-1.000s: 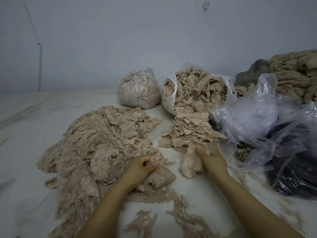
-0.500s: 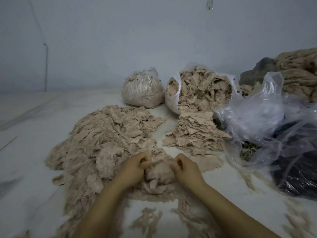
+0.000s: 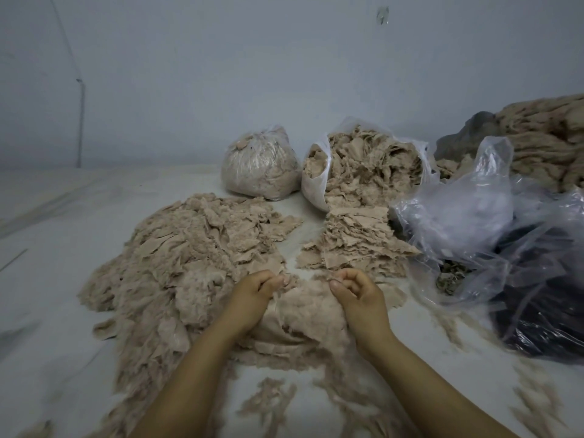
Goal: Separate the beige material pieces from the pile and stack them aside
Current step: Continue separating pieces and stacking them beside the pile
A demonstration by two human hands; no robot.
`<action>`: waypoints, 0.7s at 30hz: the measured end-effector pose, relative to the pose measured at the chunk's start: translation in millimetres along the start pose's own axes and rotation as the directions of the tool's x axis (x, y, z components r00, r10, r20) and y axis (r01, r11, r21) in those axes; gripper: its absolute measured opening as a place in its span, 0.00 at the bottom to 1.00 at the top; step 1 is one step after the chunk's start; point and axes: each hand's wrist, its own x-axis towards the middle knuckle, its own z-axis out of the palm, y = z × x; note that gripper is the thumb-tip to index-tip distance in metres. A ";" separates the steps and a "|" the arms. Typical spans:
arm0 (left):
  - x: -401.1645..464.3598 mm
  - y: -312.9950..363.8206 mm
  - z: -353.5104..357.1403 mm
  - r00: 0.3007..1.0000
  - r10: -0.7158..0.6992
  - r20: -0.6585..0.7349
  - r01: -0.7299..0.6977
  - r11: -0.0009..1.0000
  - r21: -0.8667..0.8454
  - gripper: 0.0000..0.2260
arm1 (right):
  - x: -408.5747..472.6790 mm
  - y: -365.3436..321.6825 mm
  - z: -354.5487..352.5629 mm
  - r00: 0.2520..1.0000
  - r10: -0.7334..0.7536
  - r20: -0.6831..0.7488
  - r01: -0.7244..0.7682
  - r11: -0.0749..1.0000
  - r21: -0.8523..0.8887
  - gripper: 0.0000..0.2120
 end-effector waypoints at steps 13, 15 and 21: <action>-21.0 39.6 5.8 0.963 -0.225 0.146 0.232 0.972 -0.038 0.30 | -2.5 -15.9 12.5 0.965 -0.261 0.037 0.260 0.917 -0.302 0.09; -21.9 45.4 18.4 0.924 -0.295 0.244 0.363 0.876 -0.318 0.26 | -10.8 -12.2 19.2 0.938 -0.255 0.235 0.322 0.892 -0.318 0.09; -16.1 39.2 19.8 0.875 -0.456 0.163 0.409 0.515 -0.754 0.12 | -7.6 -8.9 1.0 0.997 0.055 -0.061 -0.062 0.990 -0.124 0.11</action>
